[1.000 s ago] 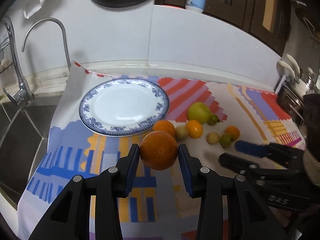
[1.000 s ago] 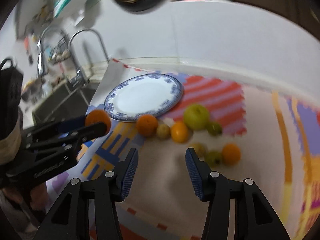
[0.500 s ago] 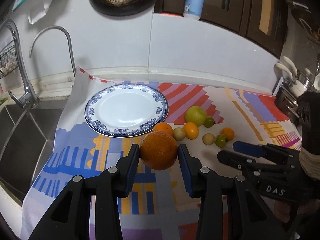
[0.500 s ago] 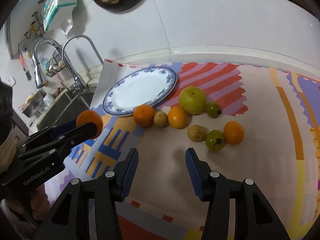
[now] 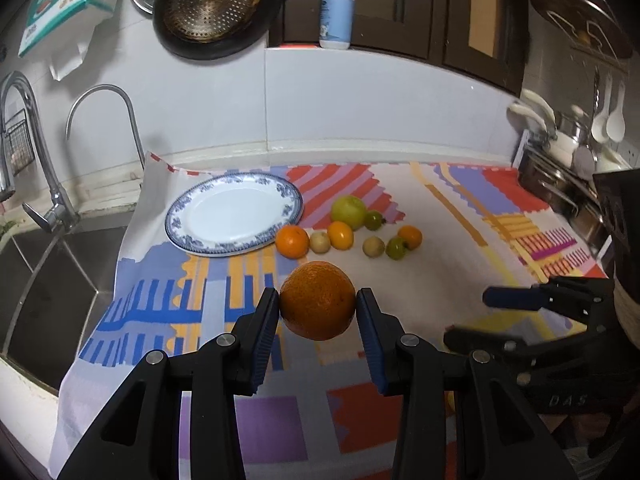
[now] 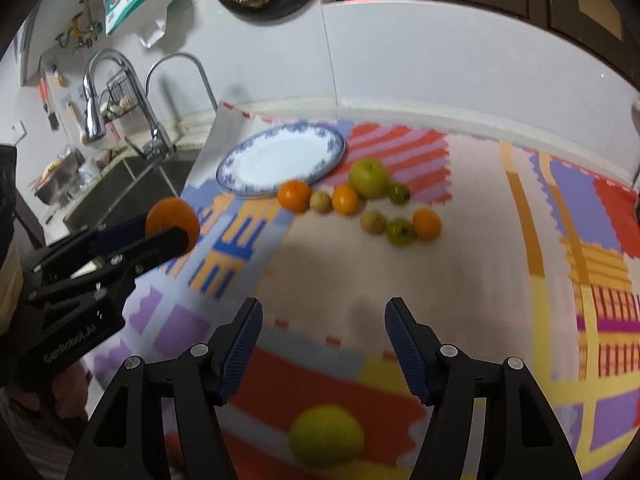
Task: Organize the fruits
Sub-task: 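Lift the orange with the left gripper while the right gripper lifts the green apple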
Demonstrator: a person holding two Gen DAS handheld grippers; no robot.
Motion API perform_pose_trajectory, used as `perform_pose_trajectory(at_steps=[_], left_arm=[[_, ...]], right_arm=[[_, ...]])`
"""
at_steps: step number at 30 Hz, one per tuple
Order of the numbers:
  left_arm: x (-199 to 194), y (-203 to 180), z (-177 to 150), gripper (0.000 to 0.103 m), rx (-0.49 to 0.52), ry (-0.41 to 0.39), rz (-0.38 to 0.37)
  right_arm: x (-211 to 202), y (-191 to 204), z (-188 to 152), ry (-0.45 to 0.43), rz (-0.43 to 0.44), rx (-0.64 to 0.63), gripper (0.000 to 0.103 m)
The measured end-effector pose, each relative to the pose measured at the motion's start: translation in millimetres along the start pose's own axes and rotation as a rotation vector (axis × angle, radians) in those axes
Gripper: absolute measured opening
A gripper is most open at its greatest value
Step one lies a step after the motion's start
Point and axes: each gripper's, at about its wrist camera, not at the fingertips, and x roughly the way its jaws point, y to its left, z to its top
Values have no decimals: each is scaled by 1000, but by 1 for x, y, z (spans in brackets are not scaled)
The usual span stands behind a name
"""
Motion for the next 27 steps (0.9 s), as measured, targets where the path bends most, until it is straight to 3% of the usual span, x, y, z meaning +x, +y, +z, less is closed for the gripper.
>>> perform_pose_trajectory(at_steps=[14,21,27], left_arm=[[12,-10,-29,40,10,101,-6],[15,-9,-36,40,-1,127,-14],[15,-8,-36,40,-1,128,-14]], right_arm=[[25,-5,-45,227,33,45,65],[36,-5,-54,284,52,64,64],[37,-7,-55,287,34,65,52]])
